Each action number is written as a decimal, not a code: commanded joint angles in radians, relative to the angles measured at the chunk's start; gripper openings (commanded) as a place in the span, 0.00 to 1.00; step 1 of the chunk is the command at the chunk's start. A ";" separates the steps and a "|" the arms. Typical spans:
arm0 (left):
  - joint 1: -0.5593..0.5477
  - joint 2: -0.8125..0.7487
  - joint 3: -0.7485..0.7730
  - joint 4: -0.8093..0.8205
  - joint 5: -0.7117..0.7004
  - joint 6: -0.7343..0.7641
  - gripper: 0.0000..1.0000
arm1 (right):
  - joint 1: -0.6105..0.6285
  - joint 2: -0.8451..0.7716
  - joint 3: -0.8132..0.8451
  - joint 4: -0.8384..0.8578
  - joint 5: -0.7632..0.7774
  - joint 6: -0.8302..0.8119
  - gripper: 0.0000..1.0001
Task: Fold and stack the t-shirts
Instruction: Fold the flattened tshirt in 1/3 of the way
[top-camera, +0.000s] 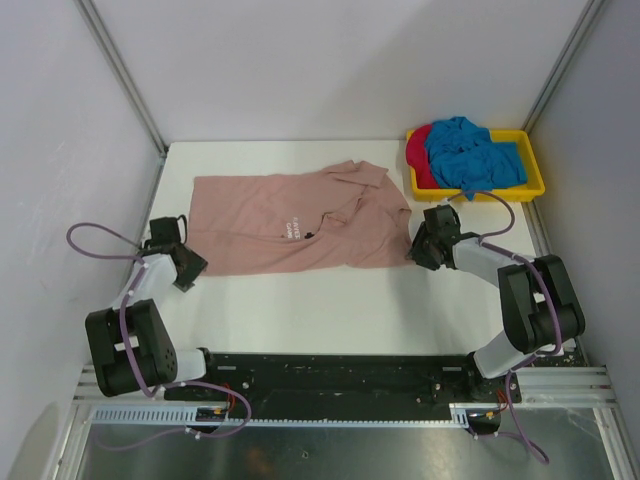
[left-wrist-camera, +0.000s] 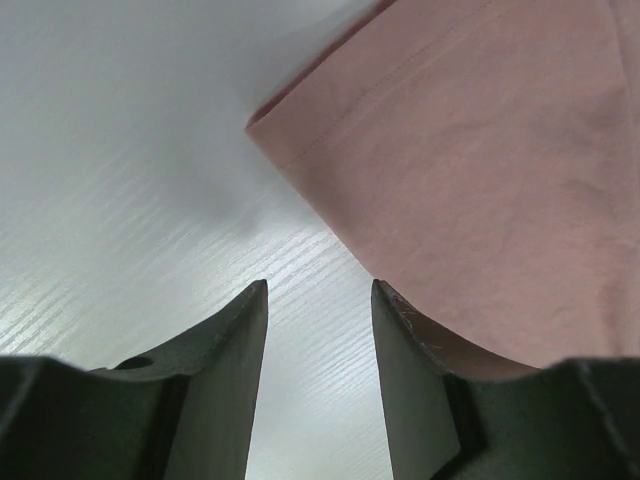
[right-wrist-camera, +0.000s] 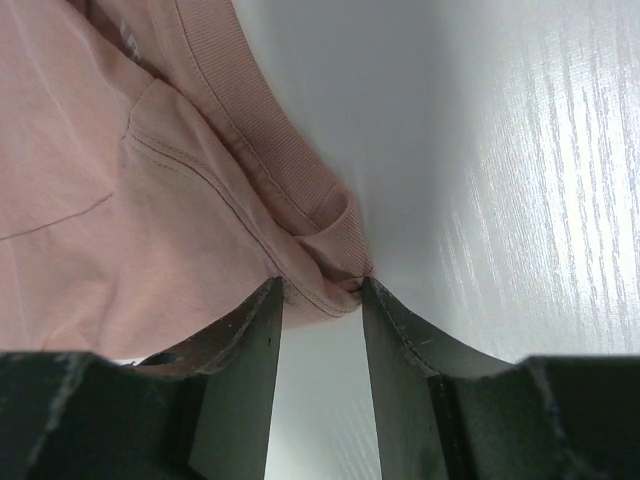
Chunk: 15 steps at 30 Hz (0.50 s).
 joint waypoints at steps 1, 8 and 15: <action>0.022 0.025 -0.003 0.010 -0.028 -0.021 0.51 | 0.007 0.011 -0.003 0.005 0.023 -0.034 0.43; 0.032 0.039 0.002 0.011 -0.049 -0.019 0.52 | 0.007 0.018 0.010 -0.018 0.024 -0.066 0.48; 0.039 0.046 0.004 0.012 -0.058 -0.018 0.52 | 0.008 0.029 0.025 -0.026 0.021 -0.085 0.50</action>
